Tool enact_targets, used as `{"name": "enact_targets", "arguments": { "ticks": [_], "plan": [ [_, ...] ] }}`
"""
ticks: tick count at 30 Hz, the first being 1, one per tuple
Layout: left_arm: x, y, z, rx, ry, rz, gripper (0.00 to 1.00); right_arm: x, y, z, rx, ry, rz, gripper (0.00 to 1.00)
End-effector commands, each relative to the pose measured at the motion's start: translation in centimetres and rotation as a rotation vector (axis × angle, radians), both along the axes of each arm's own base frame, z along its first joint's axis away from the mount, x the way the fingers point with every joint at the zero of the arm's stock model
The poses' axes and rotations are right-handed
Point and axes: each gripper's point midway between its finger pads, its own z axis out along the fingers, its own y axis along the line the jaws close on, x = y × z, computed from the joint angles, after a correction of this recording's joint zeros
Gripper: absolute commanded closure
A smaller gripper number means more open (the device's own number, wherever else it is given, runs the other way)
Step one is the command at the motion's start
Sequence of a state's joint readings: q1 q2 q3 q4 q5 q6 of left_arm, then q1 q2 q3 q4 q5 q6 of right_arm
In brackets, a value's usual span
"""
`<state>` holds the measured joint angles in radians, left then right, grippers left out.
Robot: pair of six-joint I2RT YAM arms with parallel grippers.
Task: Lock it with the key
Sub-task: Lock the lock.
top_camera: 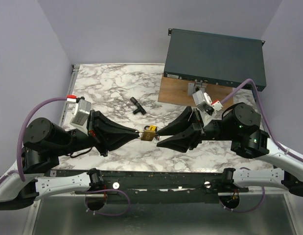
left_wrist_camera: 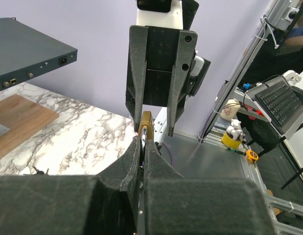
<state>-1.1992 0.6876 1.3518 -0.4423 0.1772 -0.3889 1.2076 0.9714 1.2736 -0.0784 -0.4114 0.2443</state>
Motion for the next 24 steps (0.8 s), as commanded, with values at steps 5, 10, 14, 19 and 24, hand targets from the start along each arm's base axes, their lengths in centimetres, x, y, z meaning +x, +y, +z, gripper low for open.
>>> {"name": "enact_targets", "arguments": {
  "ticks": [5,10,14,19,24],
  "plan": [
    [-0.53,0.04,1.43,-0.047,-0.014,-0.027,1.0,-0.12,0.71,0.48,-0.003,0.007,0.026,0.66],
    [-0.43,0.21,1.37,-0.046,-0.011,-0.018,1.0,0.21,0.63,0.43,-0.002,0.009,0.005,0.72],
    [-0.28,0.11,1.18,-0.039,-0.007,-0.012,1.0,0.29,0.4,0.59,0.002,0.013,-0.005,0.77],
    [-0.28,0.08,1.19,-0.039,-0.005,-0.012,1.0,0.3,0.2,0.67,0.003,0.015,-0.011,0.8],
    [-0.22,0.03,1.2,-0.037,-0.004,-0.01,1.0,0.31,0.05,0.8,0.006,0.016,-0.015,0.86]
  ]
}}
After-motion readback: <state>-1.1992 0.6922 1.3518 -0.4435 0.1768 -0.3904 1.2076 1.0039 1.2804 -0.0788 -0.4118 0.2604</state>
